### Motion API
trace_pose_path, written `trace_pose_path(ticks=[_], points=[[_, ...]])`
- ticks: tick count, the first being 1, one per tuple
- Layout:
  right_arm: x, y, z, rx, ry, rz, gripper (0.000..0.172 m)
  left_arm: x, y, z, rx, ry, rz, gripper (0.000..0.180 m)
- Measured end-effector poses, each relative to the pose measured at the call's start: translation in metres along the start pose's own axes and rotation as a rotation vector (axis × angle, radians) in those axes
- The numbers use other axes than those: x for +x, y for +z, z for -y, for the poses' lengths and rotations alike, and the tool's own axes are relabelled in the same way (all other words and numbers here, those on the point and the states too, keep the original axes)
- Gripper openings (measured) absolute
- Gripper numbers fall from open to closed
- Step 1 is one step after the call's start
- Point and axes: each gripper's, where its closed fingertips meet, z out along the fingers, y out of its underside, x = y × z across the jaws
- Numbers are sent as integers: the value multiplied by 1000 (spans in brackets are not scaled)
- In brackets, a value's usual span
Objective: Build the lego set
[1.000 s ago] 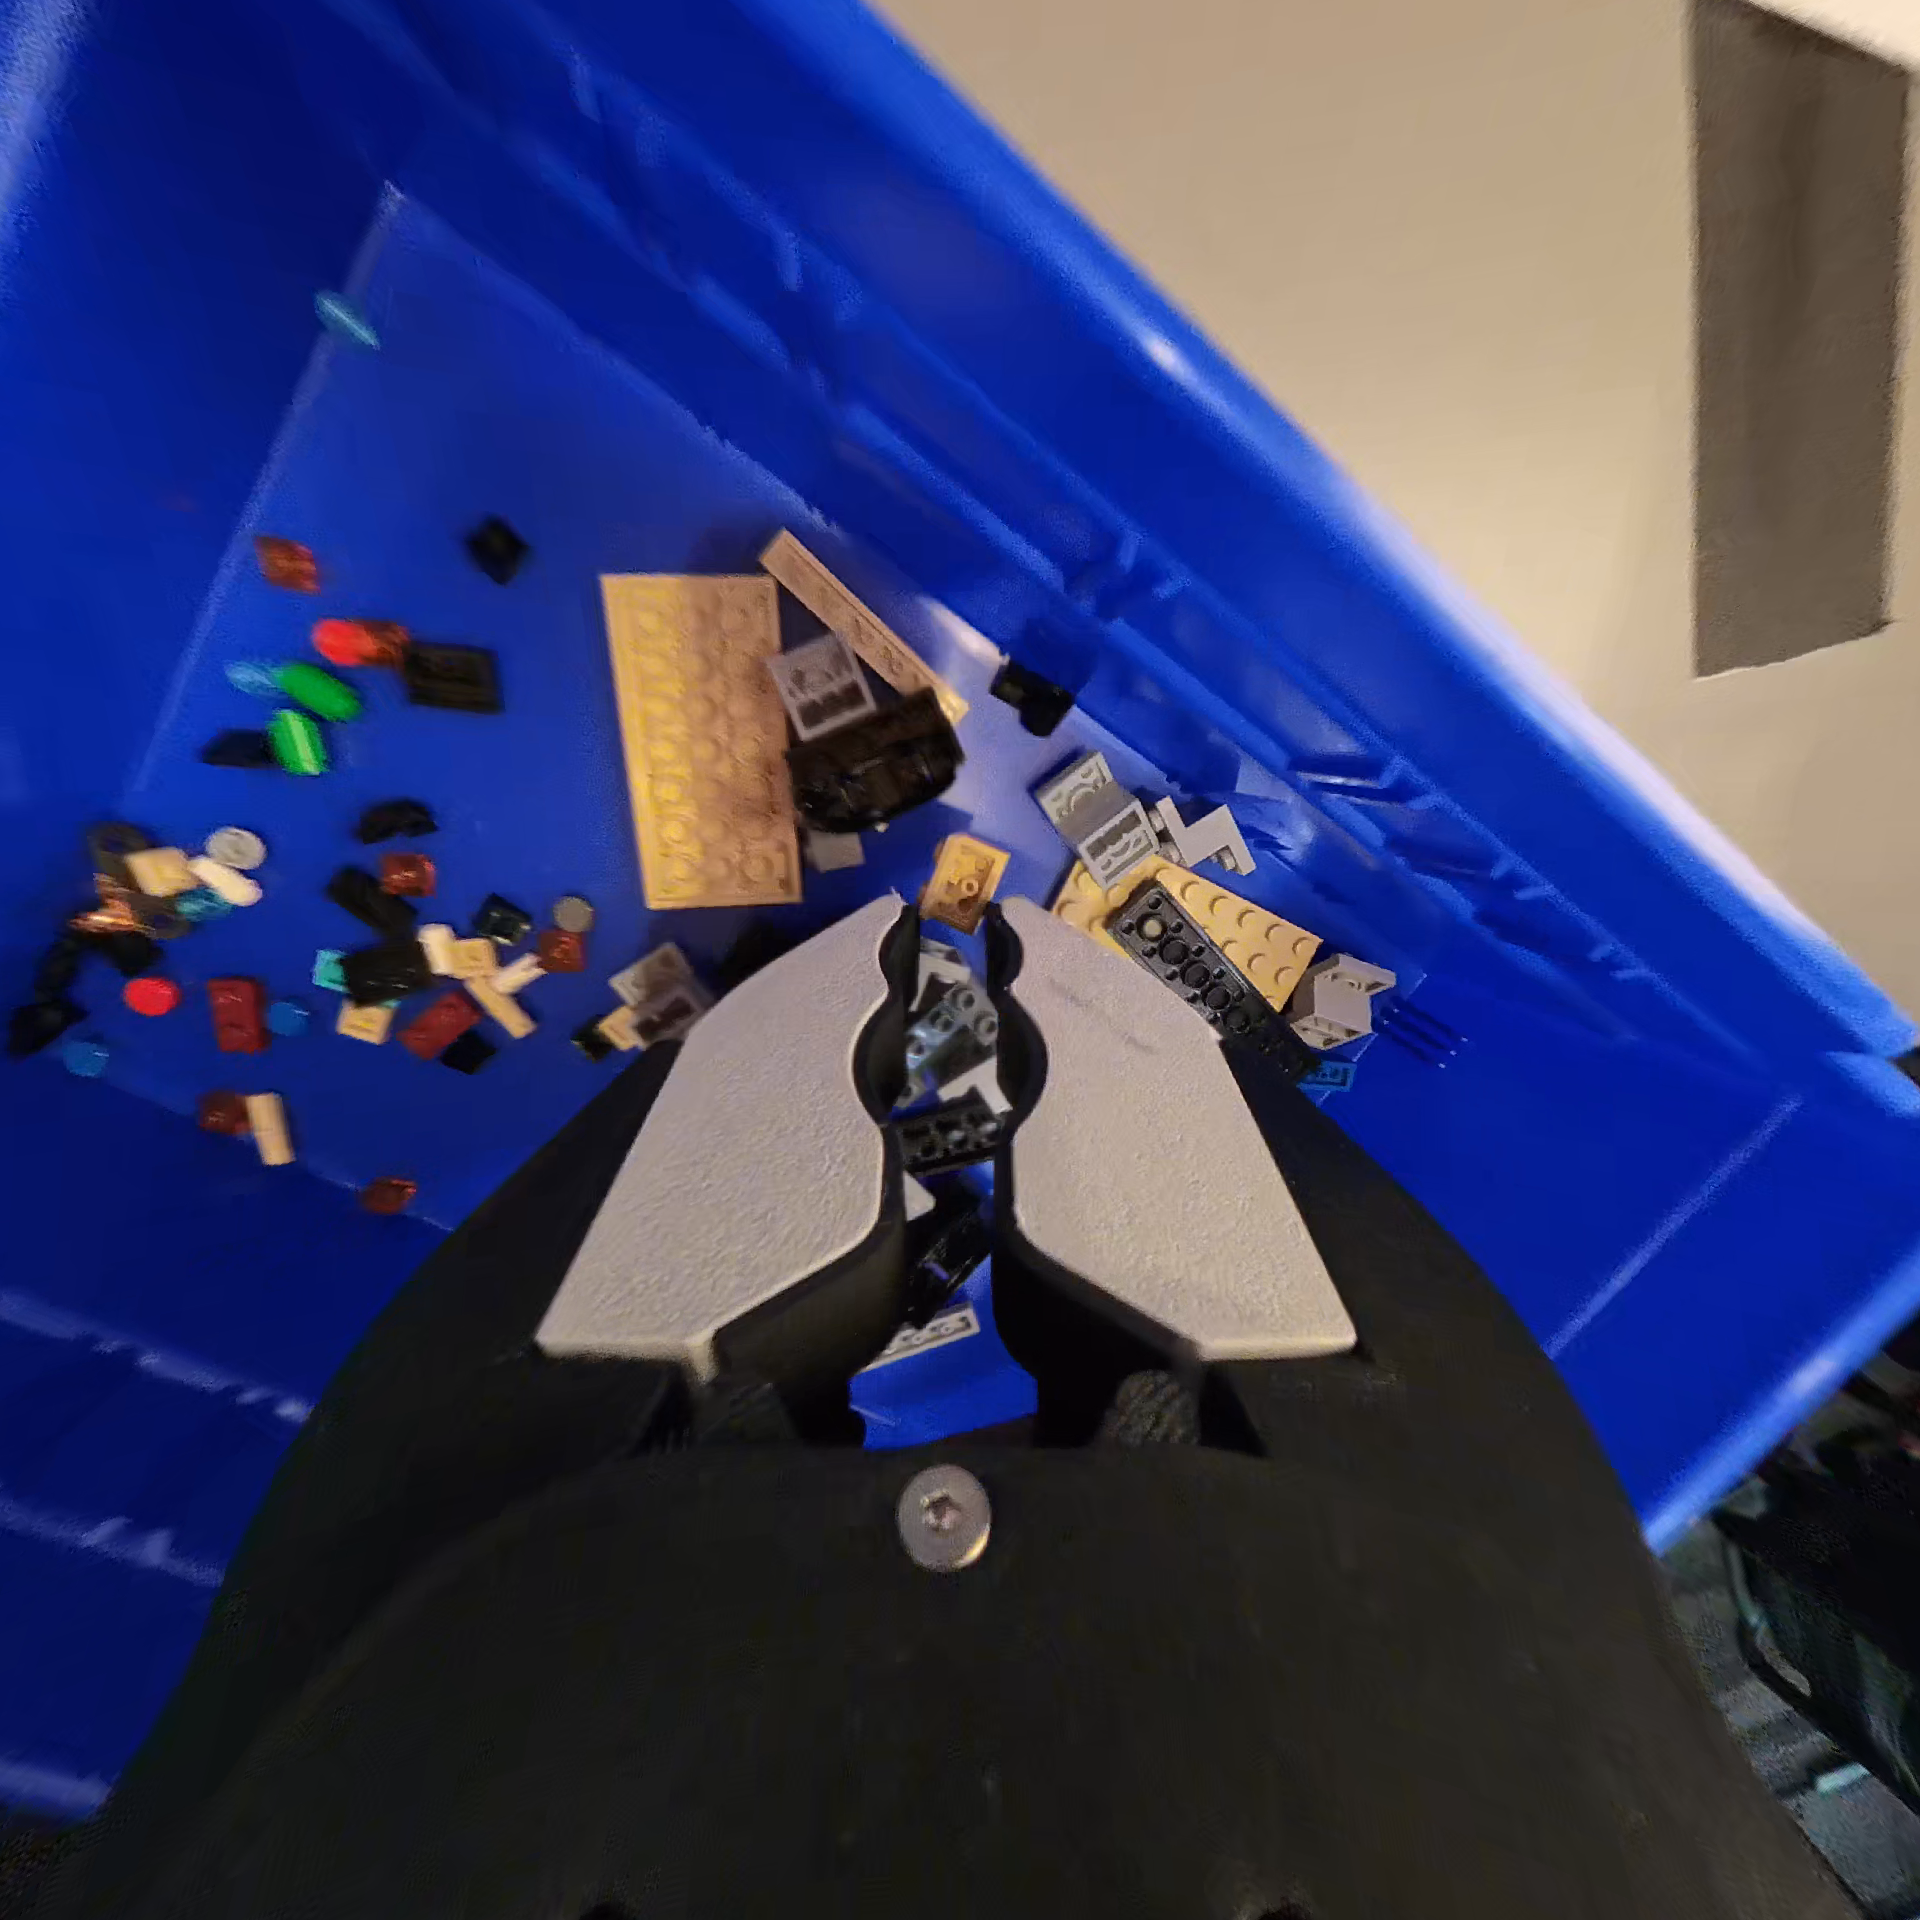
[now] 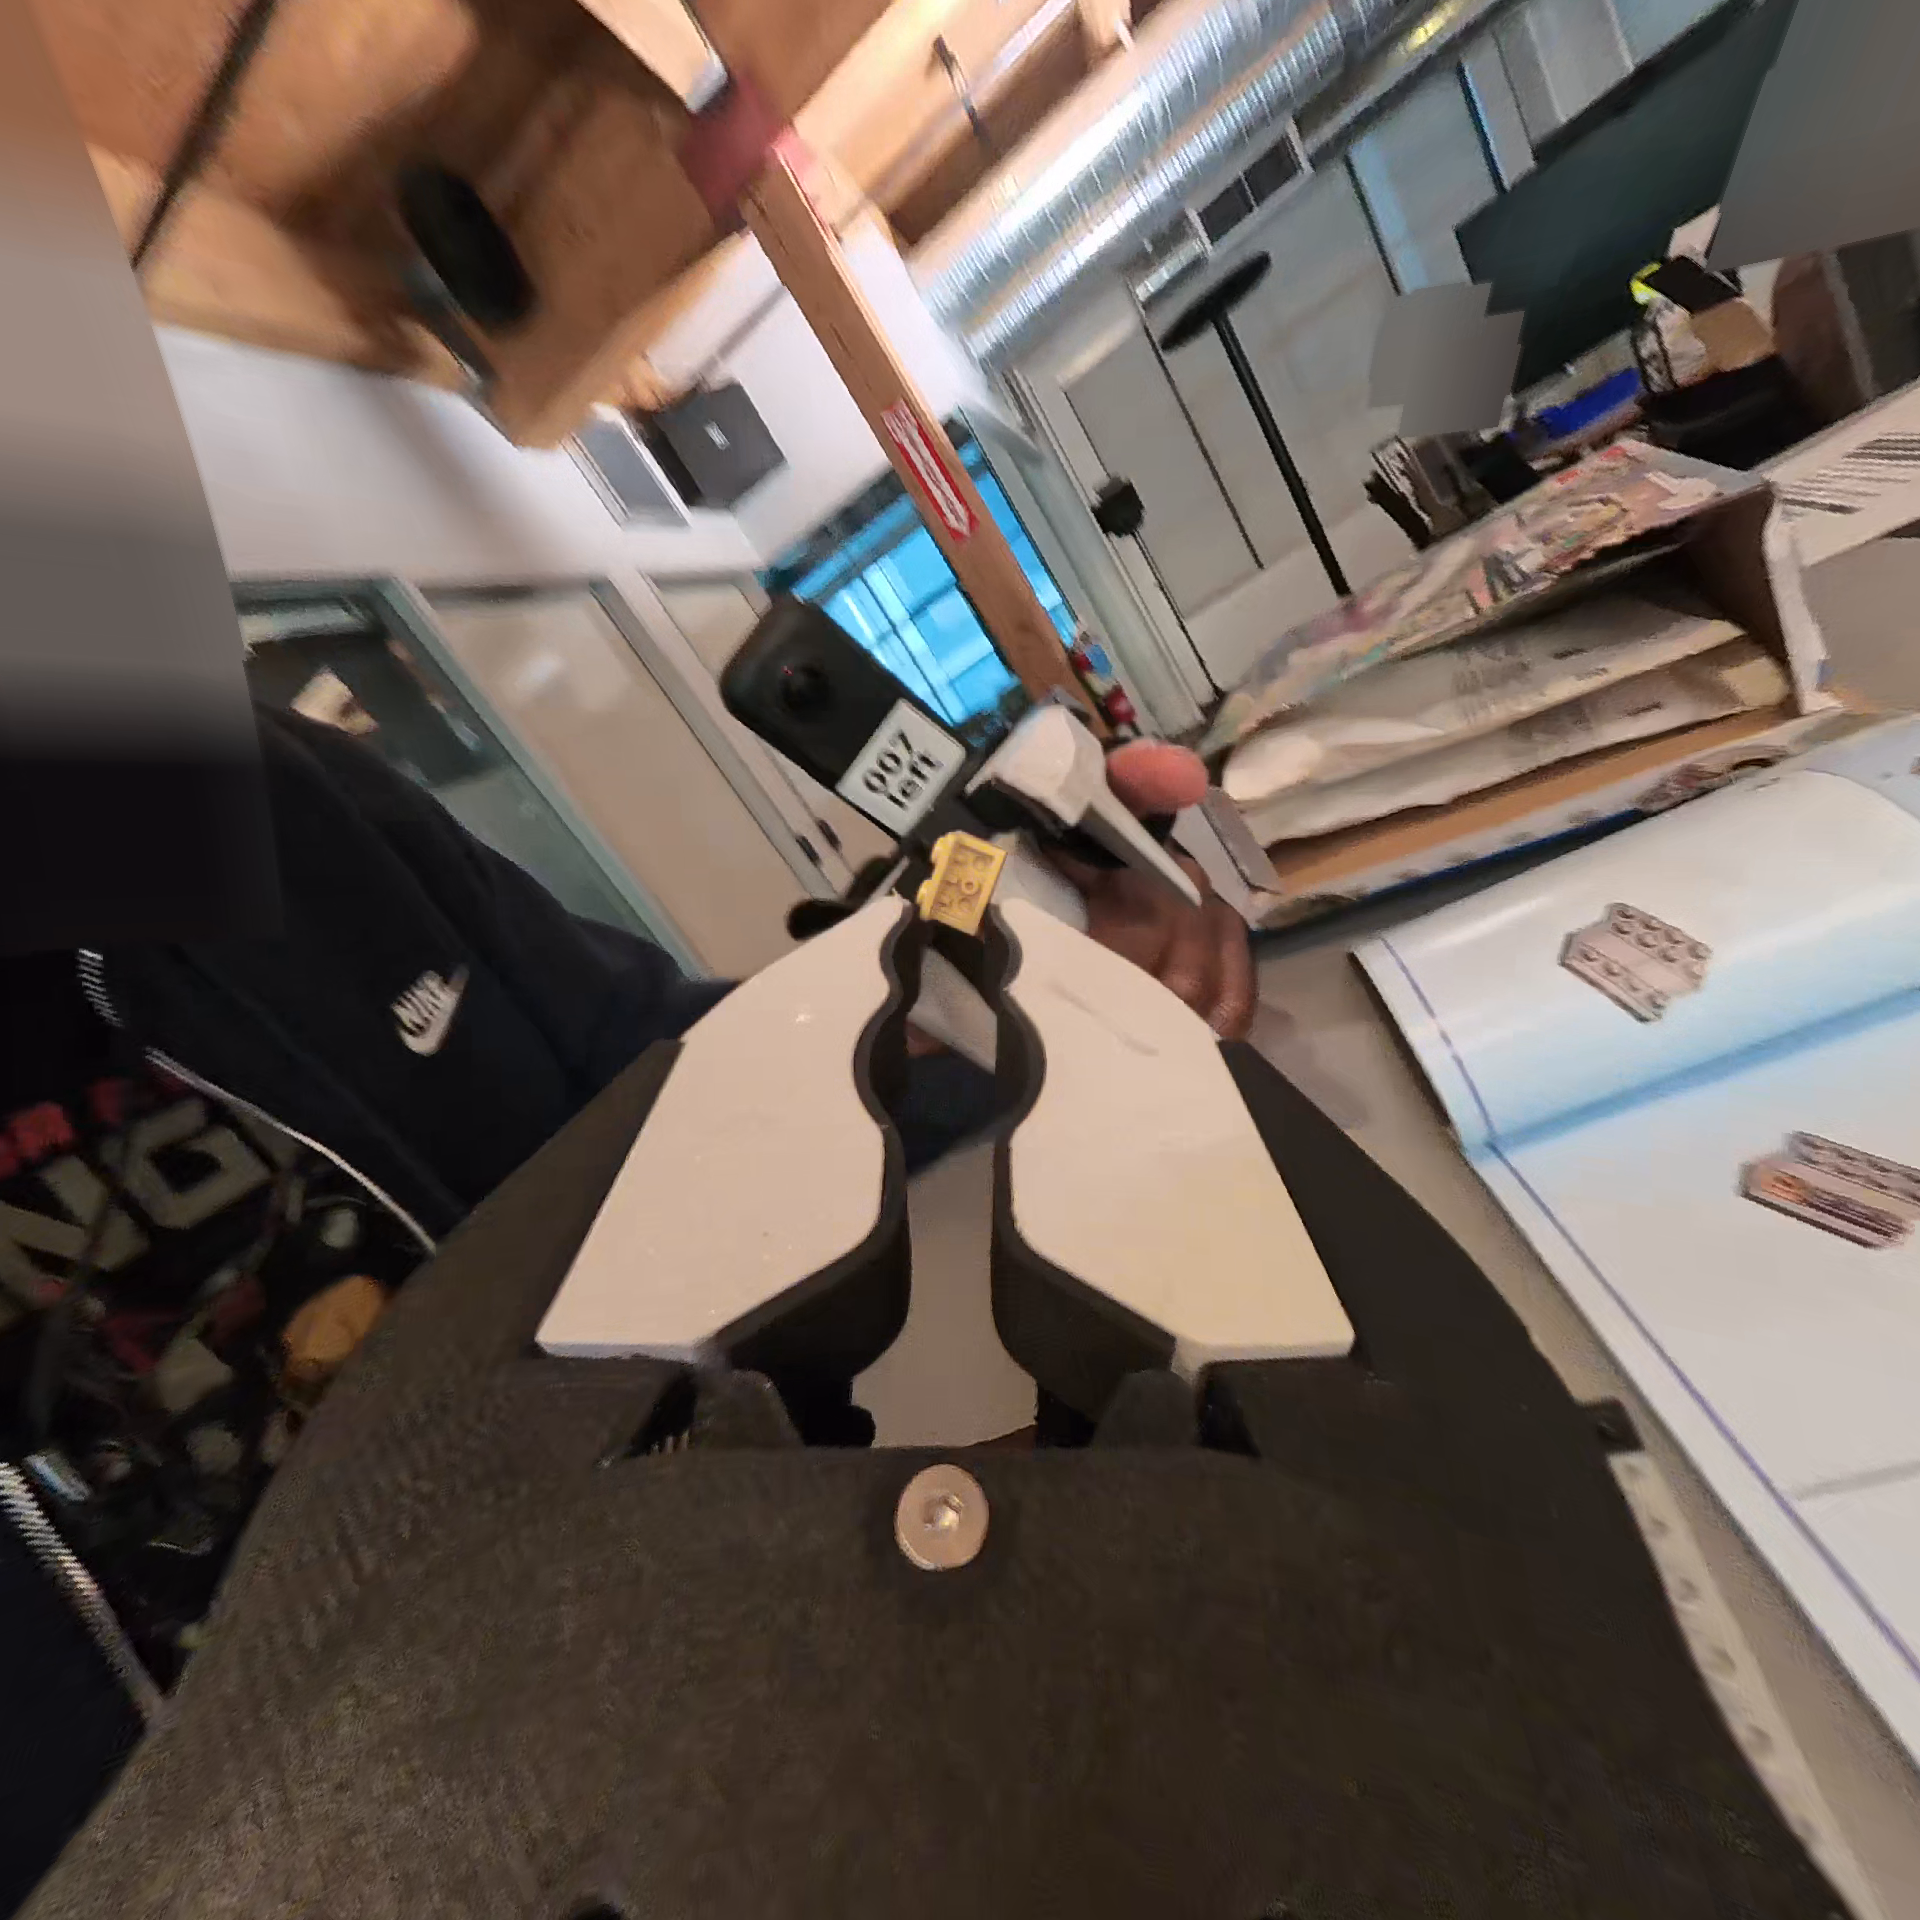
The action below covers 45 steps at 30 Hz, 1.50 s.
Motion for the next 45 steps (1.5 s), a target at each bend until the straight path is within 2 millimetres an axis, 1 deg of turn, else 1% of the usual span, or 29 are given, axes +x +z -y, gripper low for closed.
trace_pose_path(ticks=[3,8,10,15,21,27,36,40,45], points=[[-3,1,0,31,58,43,11,4,-3,1,-12,39,-3,42],[-4,7,-7,2,117,67,11,0,-3,-1,-21,108,50,41],[-2,9,-13,-23,126,52,11,1,-3,-5,-38,130,47,38],[2,9,-20,-48,142,18,11,9,-1,-4,-27,160,19,23],[7,2,-24,-104,91,-68,11,11,2,-14,-98,179,23,21],[15,-4,-30,-176,52,-161,13,12,4,-27,-177,164,3,19],[27,-10,-46,-300,8,-253,17,18,1,-47,-285,21,-104,17],[32,-13,-55,-348,10,-277,17,22,-1,-57,-336,-17,-140,16],[32,-13,-61,-380,16,-282,16,26,-3,-61,-368,-26,-167,16]])
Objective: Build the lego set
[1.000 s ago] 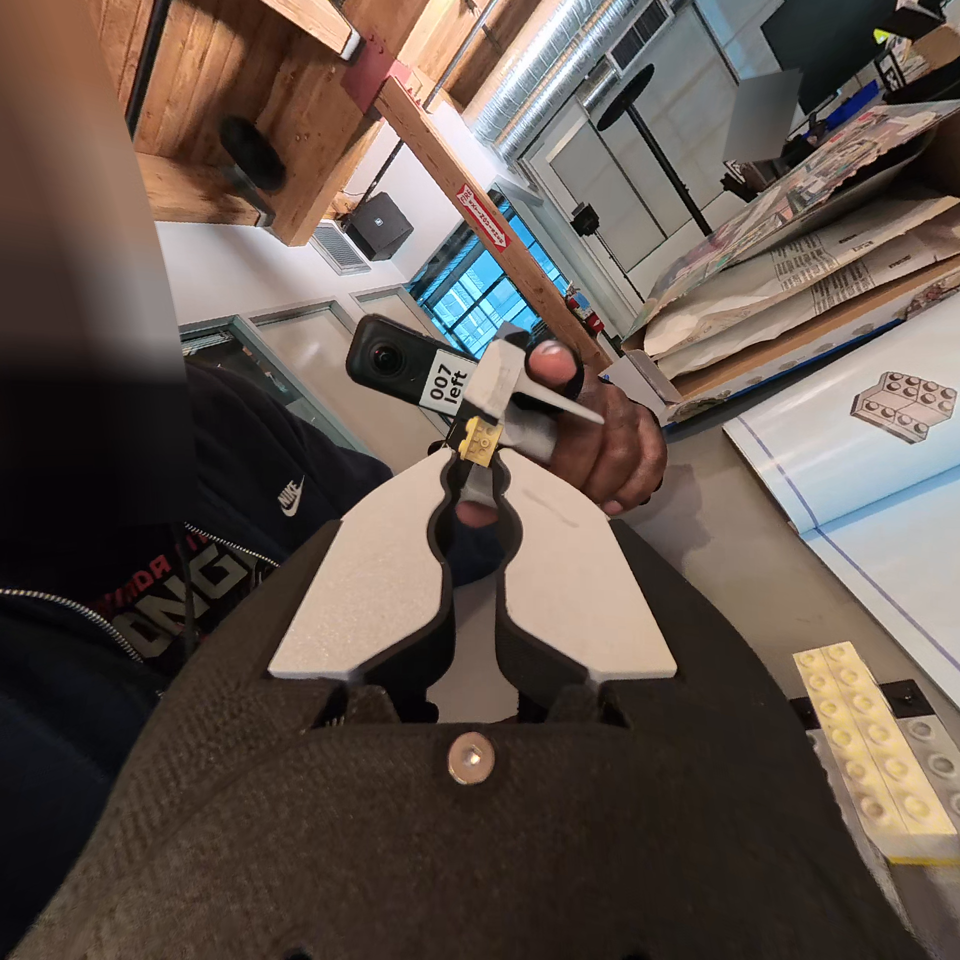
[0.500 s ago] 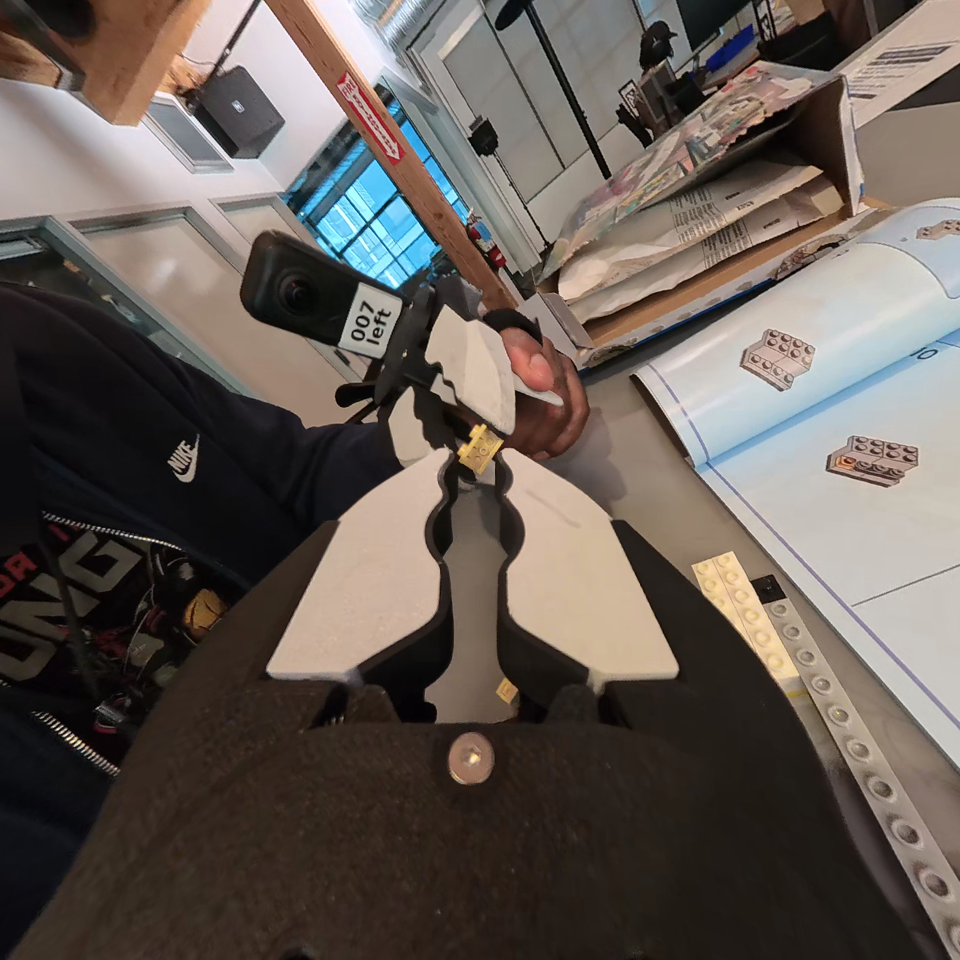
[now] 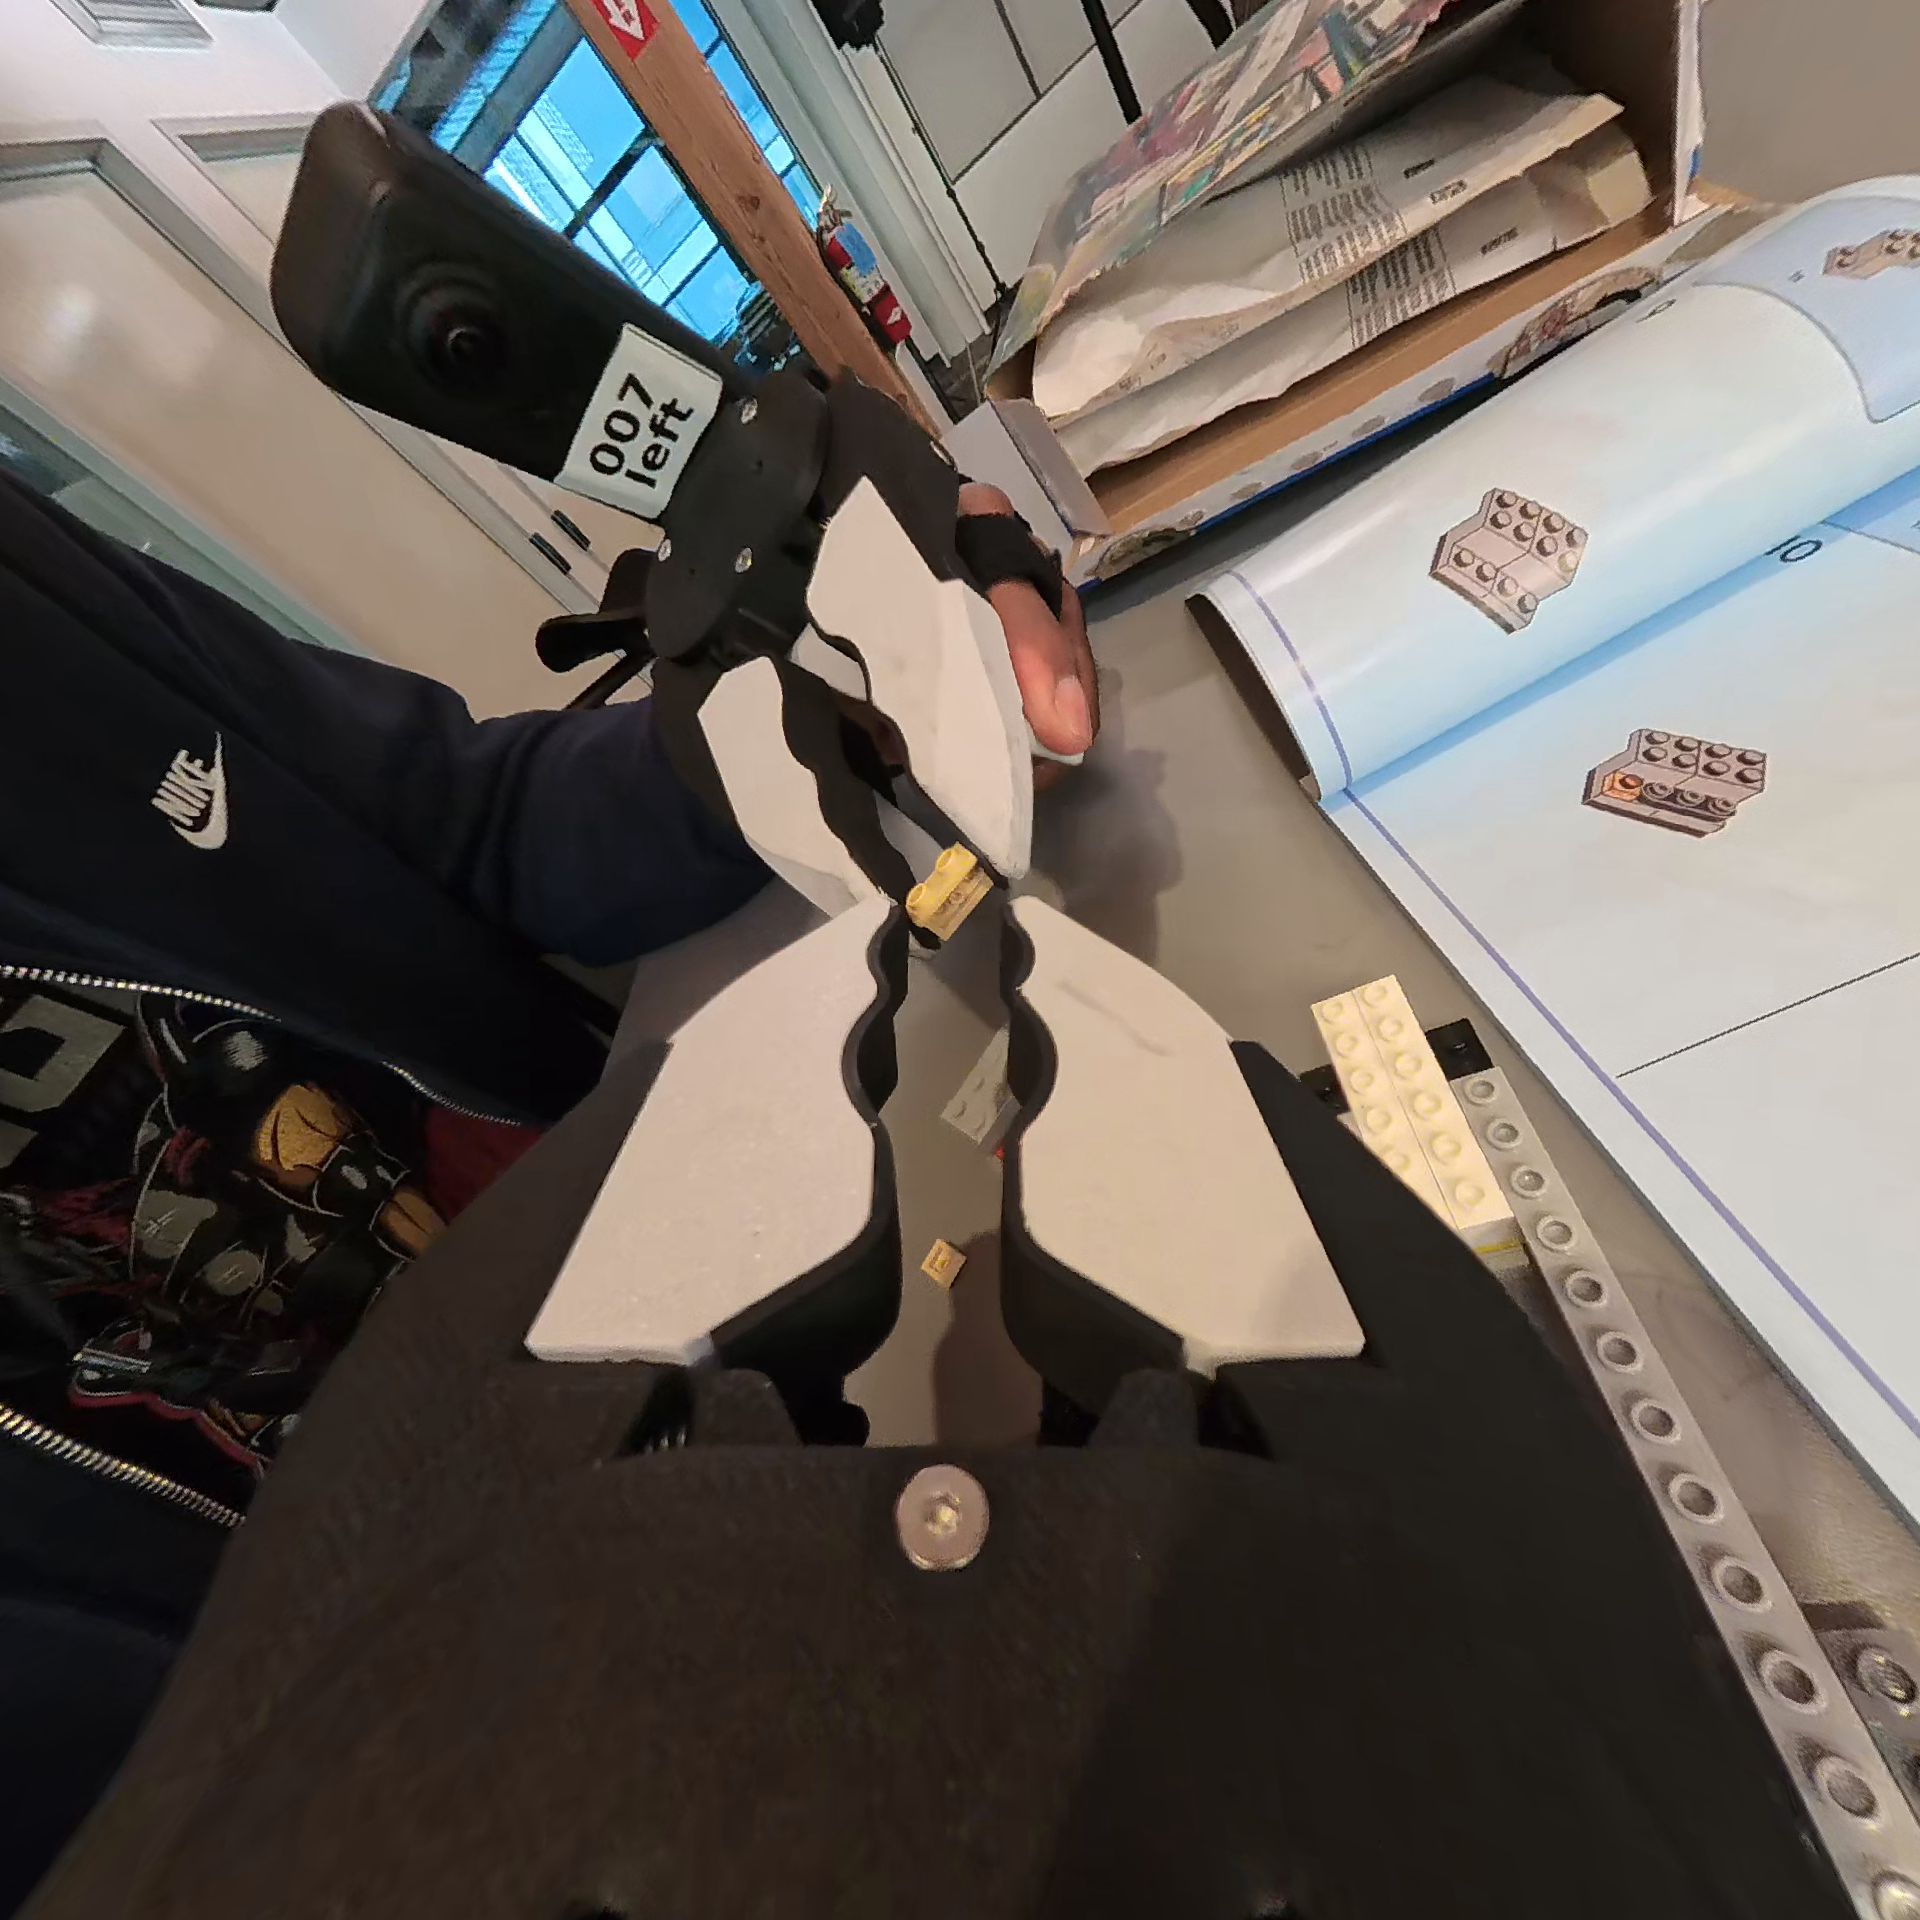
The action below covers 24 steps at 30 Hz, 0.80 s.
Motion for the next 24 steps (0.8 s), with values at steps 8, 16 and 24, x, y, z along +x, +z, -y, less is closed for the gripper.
trace_pose_path(ticks=[8,16,24], points=[[2,-1,-8,-49,-3,-3,19,6,4,-5,-19,-13,-44,16],[6,0,-14,-93,-34,-42,20,9,2,-10,-46,-30,-81,16],[10,1,-18,-120,-28,-64,16,13,1,-18,-96,-53,-127,16]])
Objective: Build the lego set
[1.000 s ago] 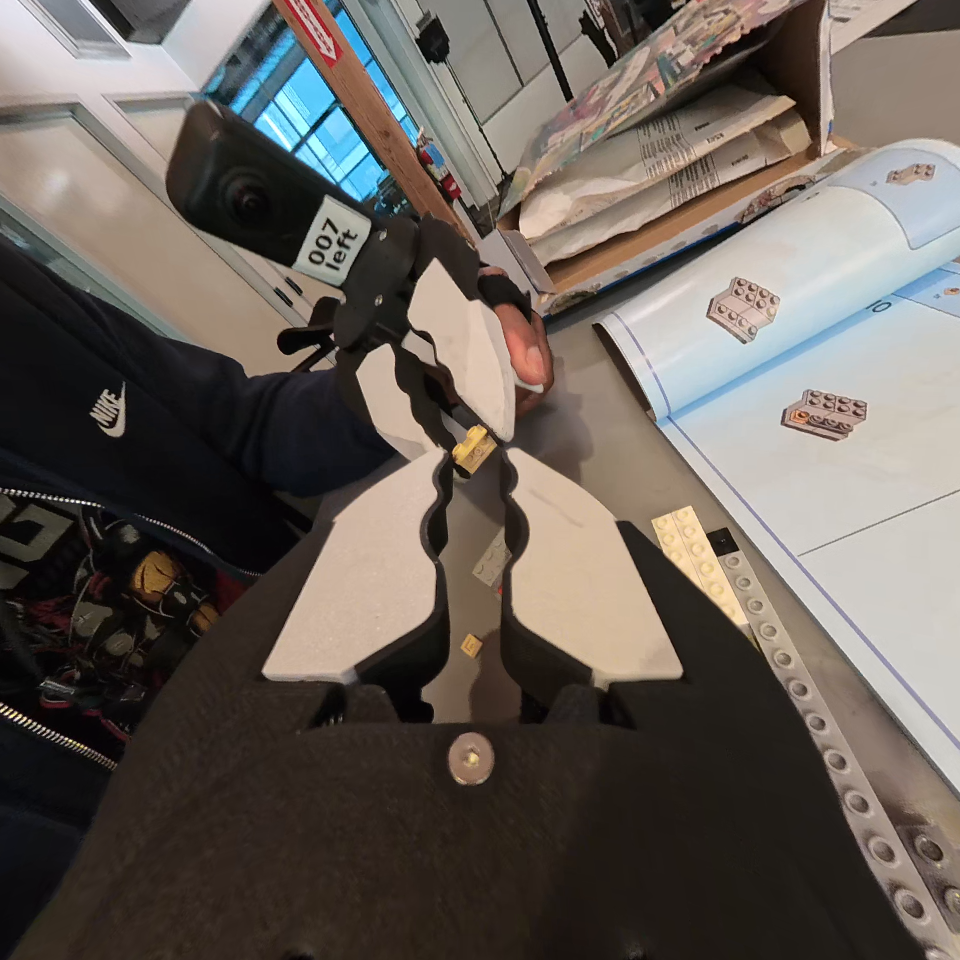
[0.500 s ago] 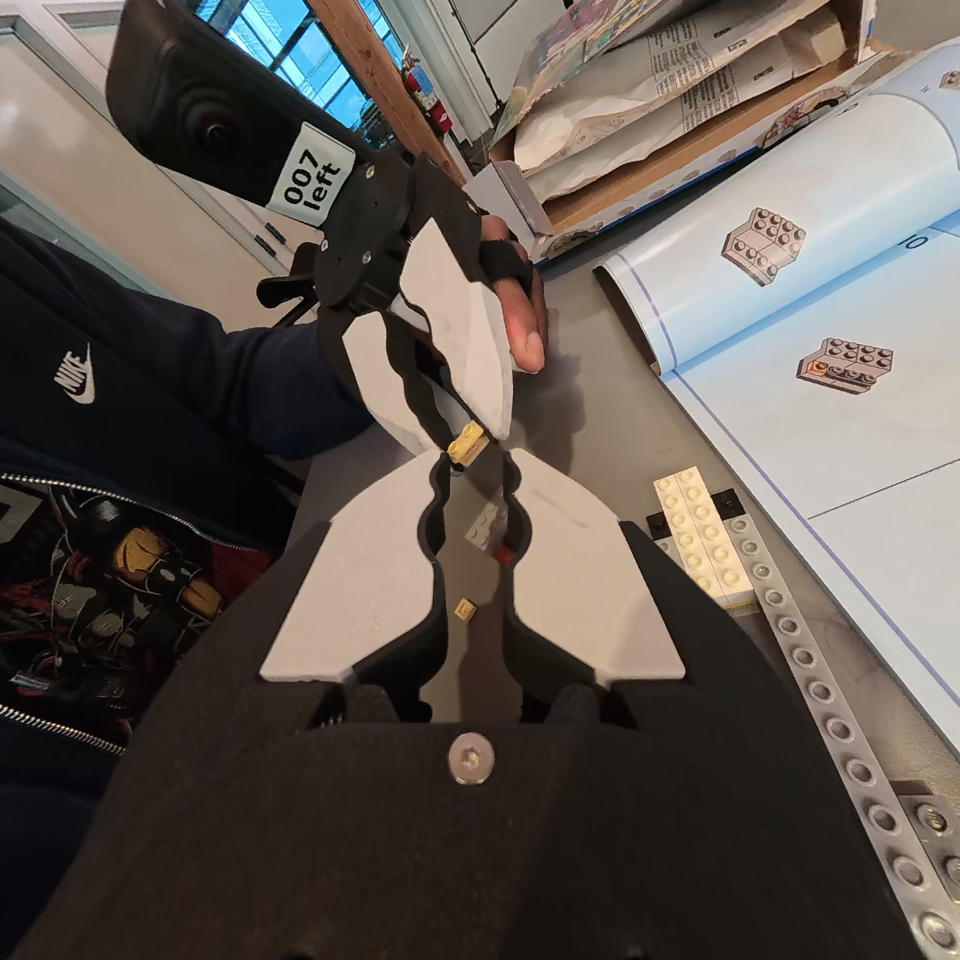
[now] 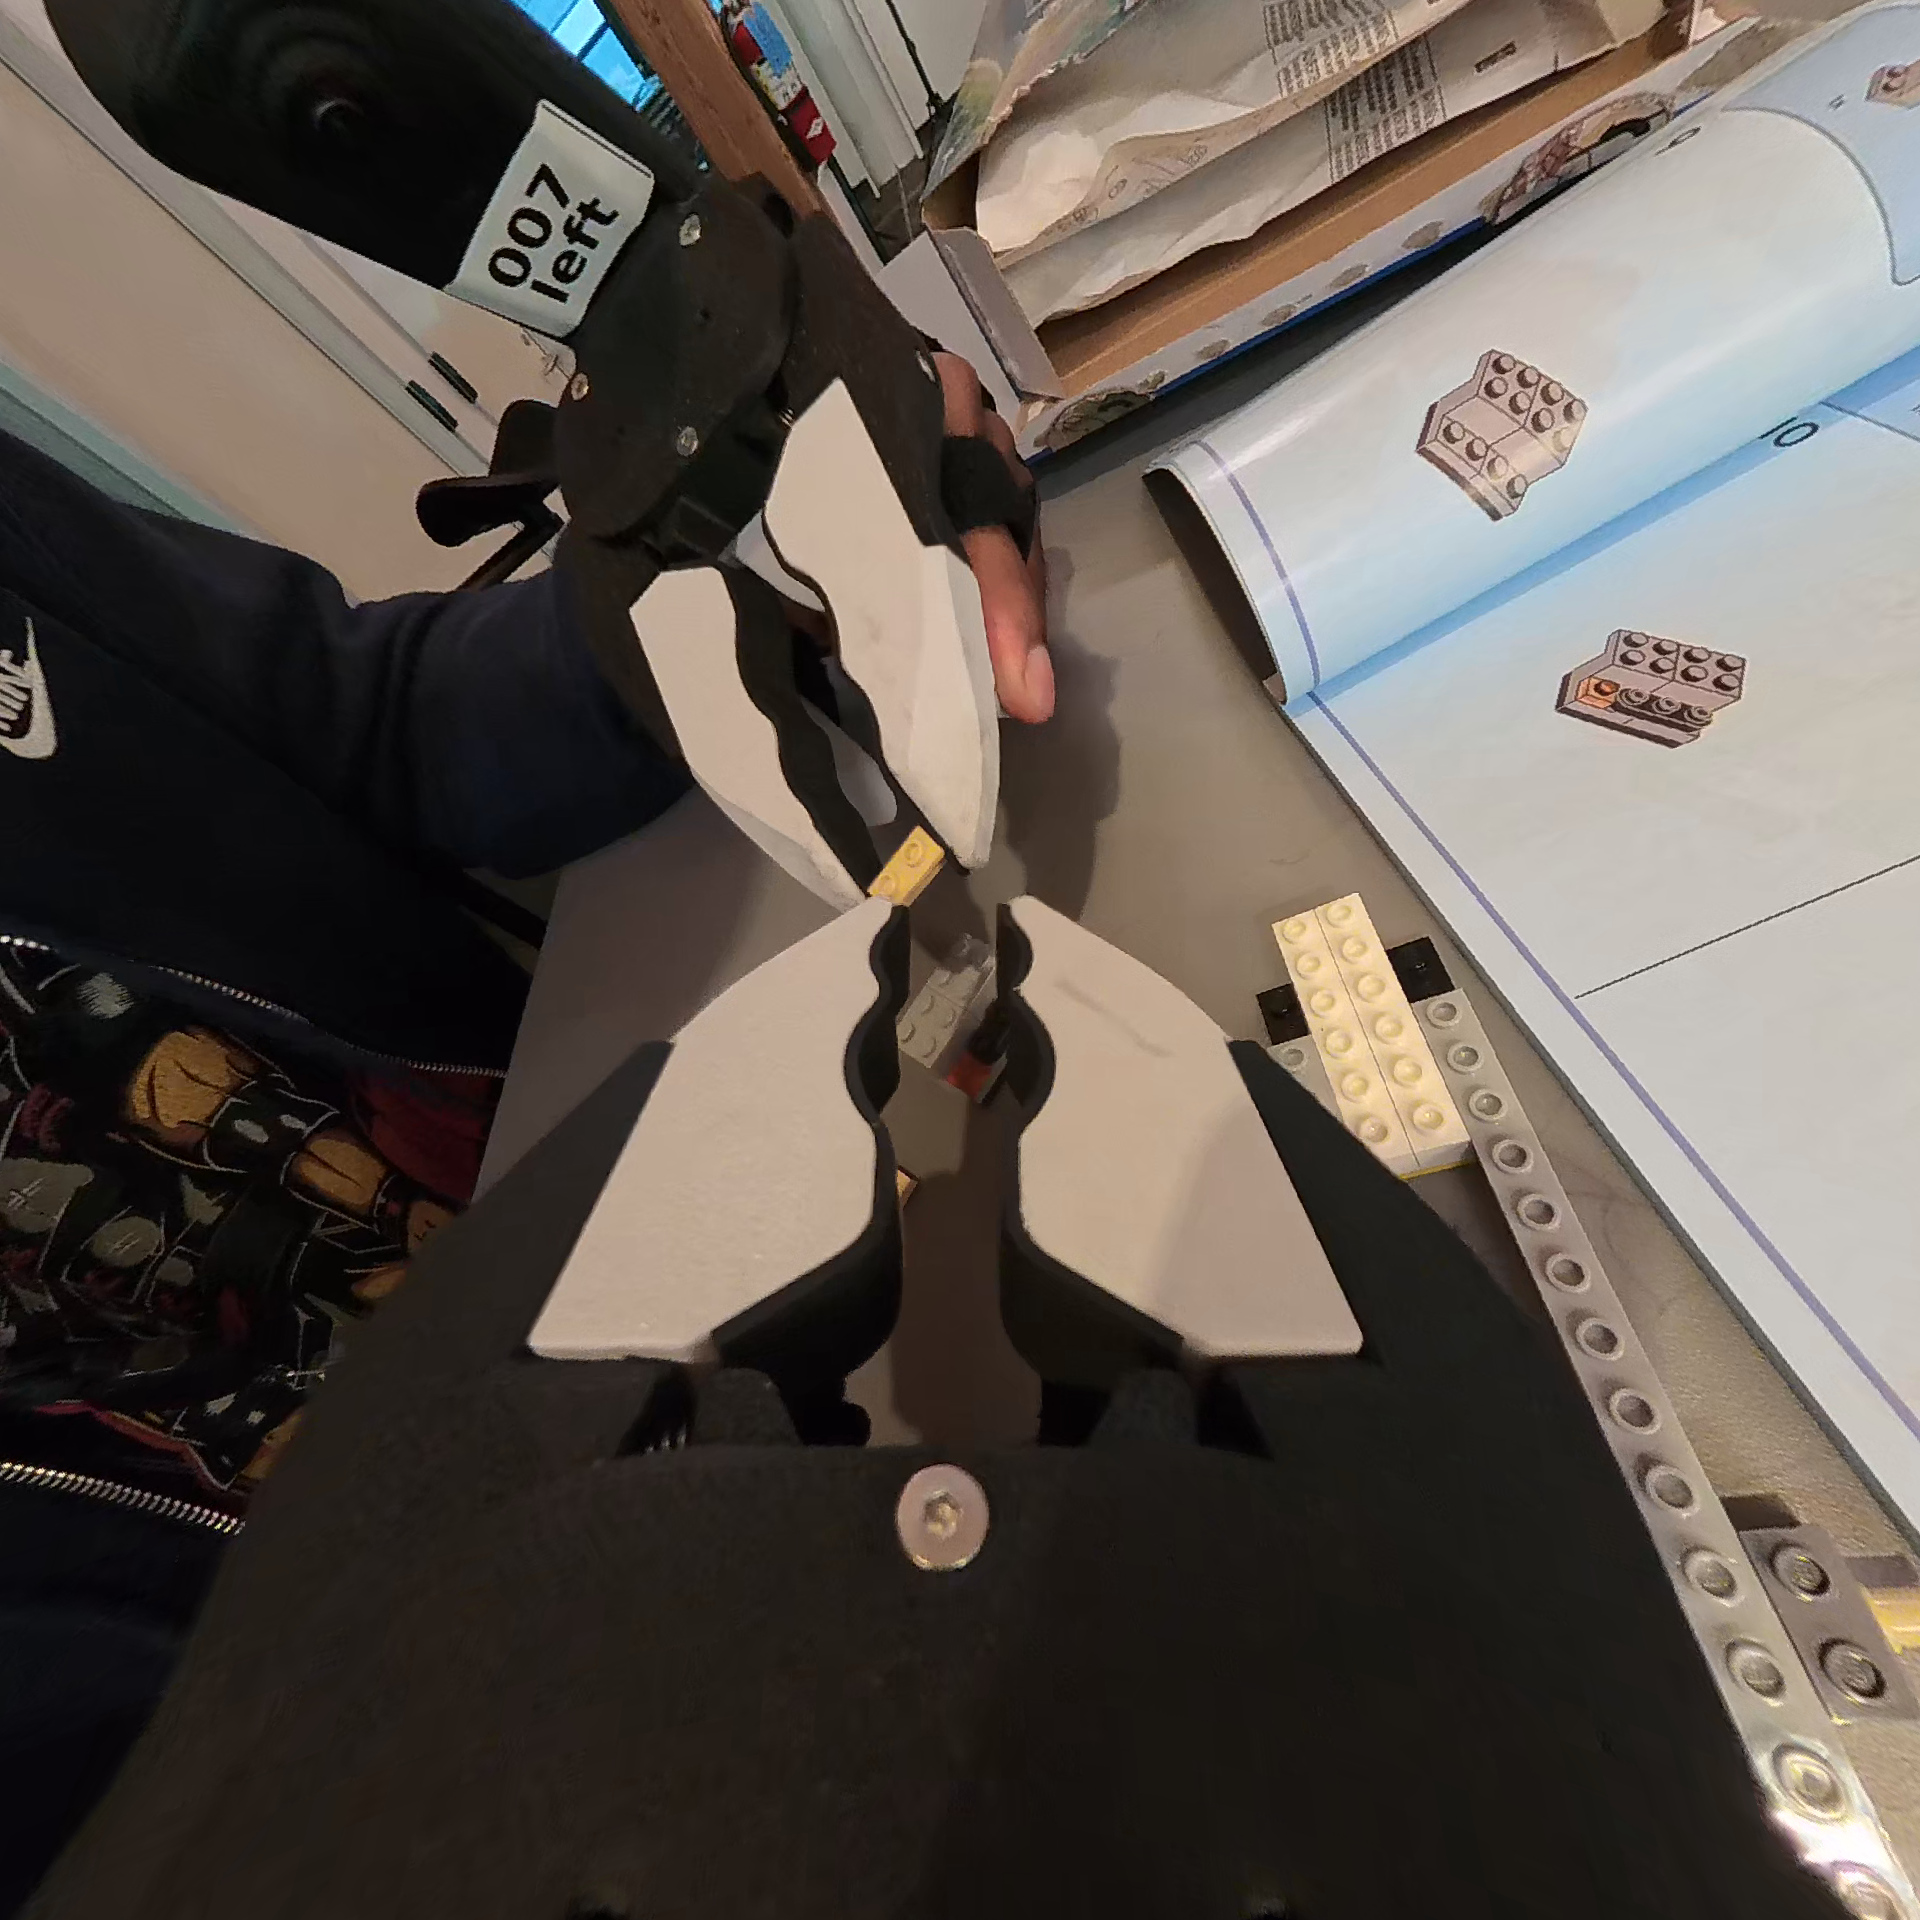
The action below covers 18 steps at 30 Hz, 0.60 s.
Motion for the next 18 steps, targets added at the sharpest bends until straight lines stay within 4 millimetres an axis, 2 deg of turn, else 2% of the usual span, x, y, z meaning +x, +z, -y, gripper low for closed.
trace_pose_path(ticks=[5,10,14,18], points=[[1,1,-2,-16,-20,-16,15,0,1,-4,-28,-28,-14,16],[7,-2,1,-7,-67,-70,16,-11,-2,-4,-16,-127,18,16],[13,-2,3,-15,-150,-158,16,-28,-8,0,55,-357,33,16],[16,-2,11,14,-268,-250,18,-40,-16,14,220,-616,-19,16]])
